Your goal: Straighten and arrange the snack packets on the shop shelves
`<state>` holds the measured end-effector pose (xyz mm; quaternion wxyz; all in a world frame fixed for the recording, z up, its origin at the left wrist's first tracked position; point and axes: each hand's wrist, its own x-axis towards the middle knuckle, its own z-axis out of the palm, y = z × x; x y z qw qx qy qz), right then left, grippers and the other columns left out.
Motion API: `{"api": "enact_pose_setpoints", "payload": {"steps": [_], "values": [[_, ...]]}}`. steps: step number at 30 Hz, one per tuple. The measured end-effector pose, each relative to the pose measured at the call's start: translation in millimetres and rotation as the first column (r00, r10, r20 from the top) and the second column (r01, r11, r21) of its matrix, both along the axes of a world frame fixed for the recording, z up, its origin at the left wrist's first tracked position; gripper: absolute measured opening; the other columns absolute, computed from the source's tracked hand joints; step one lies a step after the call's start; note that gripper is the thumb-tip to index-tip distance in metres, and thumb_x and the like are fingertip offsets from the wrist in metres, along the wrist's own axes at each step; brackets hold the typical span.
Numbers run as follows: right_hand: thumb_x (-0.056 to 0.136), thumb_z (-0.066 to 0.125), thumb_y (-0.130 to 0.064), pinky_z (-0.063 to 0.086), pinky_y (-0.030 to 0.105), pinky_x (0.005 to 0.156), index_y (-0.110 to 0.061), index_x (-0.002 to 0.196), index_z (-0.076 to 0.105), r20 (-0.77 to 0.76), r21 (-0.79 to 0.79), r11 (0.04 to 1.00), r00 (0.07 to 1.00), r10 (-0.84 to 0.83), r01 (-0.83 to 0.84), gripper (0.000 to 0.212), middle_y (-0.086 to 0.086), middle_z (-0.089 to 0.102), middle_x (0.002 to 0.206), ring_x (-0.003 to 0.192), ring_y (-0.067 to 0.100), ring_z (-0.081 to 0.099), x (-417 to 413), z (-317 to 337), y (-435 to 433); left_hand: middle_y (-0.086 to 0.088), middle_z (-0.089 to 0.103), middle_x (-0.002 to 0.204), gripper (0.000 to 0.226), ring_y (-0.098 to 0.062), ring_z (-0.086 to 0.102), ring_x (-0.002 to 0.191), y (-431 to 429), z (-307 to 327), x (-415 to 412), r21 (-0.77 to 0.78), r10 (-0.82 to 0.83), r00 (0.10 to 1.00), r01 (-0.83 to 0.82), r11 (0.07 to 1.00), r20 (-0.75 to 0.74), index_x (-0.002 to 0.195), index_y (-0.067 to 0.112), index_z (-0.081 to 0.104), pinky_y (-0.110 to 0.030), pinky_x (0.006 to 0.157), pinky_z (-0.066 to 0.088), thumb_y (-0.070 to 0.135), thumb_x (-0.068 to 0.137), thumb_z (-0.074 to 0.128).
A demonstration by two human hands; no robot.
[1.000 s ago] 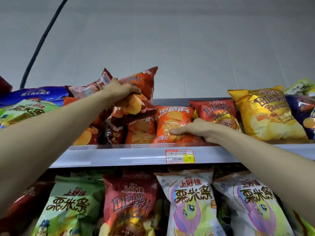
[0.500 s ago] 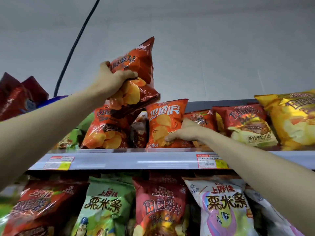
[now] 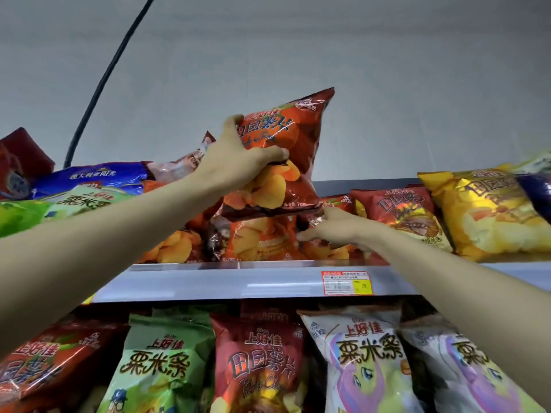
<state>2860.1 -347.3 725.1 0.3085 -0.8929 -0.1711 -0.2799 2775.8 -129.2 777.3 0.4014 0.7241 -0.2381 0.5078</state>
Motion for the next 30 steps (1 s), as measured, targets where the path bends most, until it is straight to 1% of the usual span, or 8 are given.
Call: {"api": "enact_pose_setpoints", "payload": {"steps": [2, 4, 7, 14, 20, 23, 28, 30], "values": [[0.079, 0.084, -0.049, 0.056, 0.038, 0.063, -0.019, 0.123, 0.057, 0.072, -0.009, 0.993, 0.990, -0.118, 0.119, 0.060, 0.002, 0.070, 0.112, 0.102, 0.025, 0.068, -12, -6, -26, 0.005, 0.060, 0.133, 0.107, -0.018, 0.062, 0.113, -23, 1, 3, -0.001, -0.043, 0.999, 0.043, 0.999, 0.014, 0.161, 0.029, 0.026, -0.032, 0.092, 0.051, 0.060, 0.078, 0.085], [0.078, 0.083, -0.048, 0.057, 0.038, 0.075, -0.019, 0.121, 0.054, 0.169, -0.013, 0.980, 0.967, -0.192, 0.197, 0.059, -0.002, 0.068, 0.109, 0.097, 0.022, 0.066, -21, -11, -53, 0.007, 0.057, 0.132, 0.102, -0.016, 0.059, 0.112, -48, 1, 8, -0.008, -0.093, 0.996, 0.093, 0.996, 0.015, 0.162, 0.029, 0.025, -0.026, 0.088, 0.048, 0.056, 0.083, 0.083], [0.085, 0.078, -0.038, 0.049, 0.030, 0.069, -0.023, 0.116, 0.056, 0.237, 0.074, 0.967, 0.937, -0.256, 0.245, 0.041, -0.006, 0.067, 0.094, 0.087, 0.018, 0.066, -43, -17, -88, 0.005, 0.057, 0.139, 0.102, -0.021, 0.061, 0.119, -83, -2, 22, 0.022, -0.137, 0.990, 0.137, 0.990, 0.016, 0.163, 0.037, 0.020, -0.037, 0.103, 0.052, 0.056, 0.084, 0.081], [0.089, 0.070, -0.030, 0.050, 0.033, 0.096, -0.022, 0.138, 0.056, 0.352, 0.134, 0.973, 0.909, -0.223, 0.187, 0.051, -0.004, 0.066, 0.127, 0.117, 0.019, 0.062, -57, -33, -110, -0.011, 0.059, 0.145, 0.105, -0.040, 0.061, 0.126, -132, -24, 59, 0.062, 0.039, 0.995, -0.033, 0.998, -0.092, 0.159, 0.047, 0.017, -0.051, 0.108, 0.050, 0.076, 0.071, 0.067], [0.094, 0.061, -0.049, 0.047, 0.037, 0.100, -0.027, 0.146, 0.053, 0.184, -0.123, 0.970, 0.965, -0.187, 0.211, 0.057, 0.001, 0.060, 0.143, 0.129, 0.025, 0.057, -50, -50, -99, -0.015, 0.047, 0.154, 0.125, -0.041, 0.053, 0.137, -149, -47, 83, 0.124, 0.112, 0.957, -0.082, 0.989, -0.268, 0.167, 0.039, 0.008, -0.050, 0.113, 0.046, 0.081, 0.070, 0.075], [0.100, 0.045, -0.056, 0.040, 0.045, 0.106, -0.033, 0.150, 0.046, 0.079, -0.307, 0.922, 0.972, -0.221, 0.235, 0.055, 0.000, 0.048, 0.158, 0.142, 0.028, 0.046, -49, -48, -101, 0.004, 0.055, 0.141, 0.113, -0.023, 0.057, 0.127, -144, -52, 81, 0.200, -0.004, 0.935, 0.081, 0.976, -0.356, 0.167, 0.031, 0.013, -0.036, 0.111, 0.044, 0.068, 0.082, 0.078], [0.099, 0.037, -0.068, 0.029, 0.048, 0.114, -0.038, 0.165, 0.016, 0.066, -0.312, 0.912, 0.964, -0.258, 0.265, 0.075, -0.009, 0.023, 0.172, 0.154, 0.026, 0.030, -41, -49, -103, 0.007, 0.055, 0.145, 0.125, -0.023, 0.059, 0.130, -113, -63, 94, 0.209, -0.024, 0.894, 0.130, 0.969, -0.447, 0.167, 0.032, 0.008, -0.046, 0.119, 0.043, 0.070, 0.070, 0.076], [0.096, 0.035, -0.075, 0.027, 0.049, 0.115, -0.041, 0.165, 0.011, 0.065, -0.314, 0.902, 0.955, -0.291, 0.296, 0.081, -0.010, 0.020, 0.173, 0.156, 0.026, 0.028, -38, -50, -101, 0.011, 0.059, 0.141, 0.117, -0.019, 0.061, 0.128, -106, -72, 100, 0.220, -0.025, 0.860, 0.158, 0.963, -0.509, 0.163, 0.028, 0.024, -0.044, 0.120, 0.041, 0.067, 0.066, 0.076]]}}
